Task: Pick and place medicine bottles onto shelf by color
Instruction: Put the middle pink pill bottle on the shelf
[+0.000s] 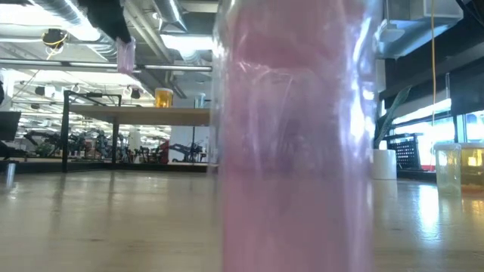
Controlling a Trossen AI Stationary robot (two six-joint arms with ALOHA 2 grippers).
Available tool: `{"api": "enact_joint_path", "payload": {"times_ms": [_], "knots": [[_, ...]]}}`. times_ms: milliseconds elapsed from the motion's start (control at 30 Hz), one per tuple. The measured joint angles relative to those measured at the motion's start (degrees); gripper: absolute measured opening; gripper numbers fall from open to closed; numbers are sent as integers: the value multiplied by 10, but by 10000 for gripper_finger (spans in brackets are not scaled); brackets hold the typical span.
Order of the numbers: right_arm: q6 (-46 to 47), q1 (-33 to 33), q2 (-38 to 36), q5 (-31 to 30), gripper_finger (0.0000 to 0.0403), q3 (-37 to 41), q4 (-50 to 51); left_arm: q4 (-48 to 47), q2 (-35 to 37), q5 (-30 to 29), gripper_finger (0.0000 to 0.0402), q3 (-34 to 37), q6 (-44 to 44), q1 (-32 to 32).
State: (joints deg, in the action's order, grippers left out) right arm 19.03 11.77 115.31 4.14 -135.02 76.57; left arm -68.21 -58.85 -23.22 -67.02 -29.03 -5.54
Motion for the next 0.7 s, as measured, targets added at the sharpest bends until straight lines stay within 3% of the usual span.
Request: {"api": "enact_joint_path", "payload": {"times_ms": [200, 367, 700], "knots": [[0, 0, 0, 0, 237, 0, -14, -75, 1, -88, 101, -73, -39, 41], [-13, 0, 0, -5, 237, 0, -21, -107, 1, -111, 101, -117, -50, 100], [-30, 0, 0, -180, 237, 0, -32, -133, 0, -114, 101, -125, -50, 255]]}}
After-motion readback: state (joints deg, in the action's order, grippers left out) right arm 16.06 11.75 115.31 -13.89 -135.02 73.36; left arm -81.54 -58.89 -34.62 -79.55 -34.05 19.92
